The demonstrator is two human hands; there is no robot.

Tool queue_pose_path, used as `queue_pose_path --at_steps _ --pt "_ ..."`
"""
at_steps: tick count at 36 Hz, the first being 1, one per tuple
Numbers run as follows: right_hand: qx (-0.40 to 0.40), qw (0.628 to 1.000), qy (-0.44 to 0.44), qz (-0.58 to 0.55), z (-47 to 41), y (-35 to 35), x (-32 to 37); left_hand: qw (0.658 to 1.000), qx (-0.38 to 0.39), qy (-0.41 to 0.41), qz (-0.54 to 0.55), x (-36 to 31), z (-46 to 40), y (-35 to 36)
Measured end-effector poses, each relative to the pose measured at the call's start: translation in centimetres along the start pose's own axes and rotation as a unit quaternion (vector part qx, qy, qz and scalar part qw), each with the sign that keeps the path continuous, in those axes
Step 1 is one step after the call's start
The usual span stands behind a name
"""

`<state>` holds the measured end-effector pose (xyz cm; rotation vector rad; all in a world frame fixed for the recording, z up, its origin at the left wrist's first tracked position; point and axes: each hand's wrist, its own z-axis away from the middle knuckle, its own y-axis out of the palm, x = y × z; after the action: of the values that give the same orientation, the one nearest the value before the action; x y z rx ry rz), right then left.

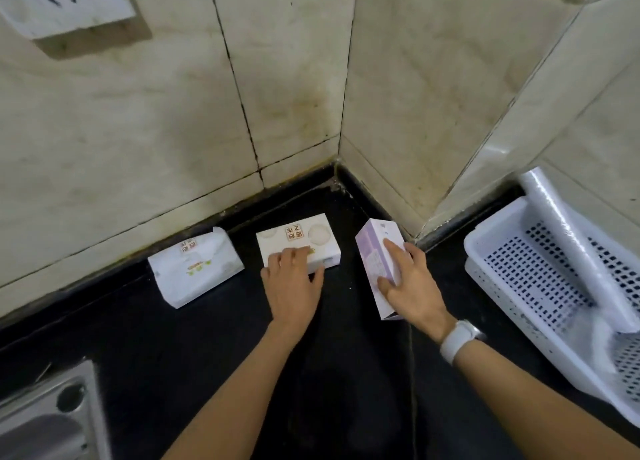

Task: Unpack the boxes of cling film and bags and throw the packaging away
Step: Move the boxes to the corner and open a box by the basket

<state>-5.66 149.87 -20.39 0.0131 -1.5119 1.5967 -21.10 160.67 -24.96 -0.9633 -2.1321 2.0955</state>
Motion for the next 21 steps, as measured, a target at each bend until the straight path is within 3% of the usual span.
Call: queue_pose_path --at_steps 1,4,6,12,21 --pt "-0.002 1.0 -0.002 0.008 -0.3 0.1 0.1 0.997 -0.005 0.054 -0.052 0.4 -0.7 0.2" --pt "-0.003 1.0 -0.008 0.026 -1.2 0.3 0.6 0.976 0.101 0.126 -0.146 1.5 -3.3 0.9" --pt "0.0 0.999 -0.012 0.031 -1.6 0.6 0.9 0.97 0.131 0.119 -0.166 2.4 -4.5 1.6" --pt "0.007 0.999 -0.024 0.037 -2.6 1.1 1.6 0.982 0.087 0.036 -0.162 4.3 -7.0 1.4" --pt "0.009 0.999 -0.024 0.022 -2.8 1.2 1.6 0.977 0.115 0.038 -0.177 5.7 -9.0 0.8"
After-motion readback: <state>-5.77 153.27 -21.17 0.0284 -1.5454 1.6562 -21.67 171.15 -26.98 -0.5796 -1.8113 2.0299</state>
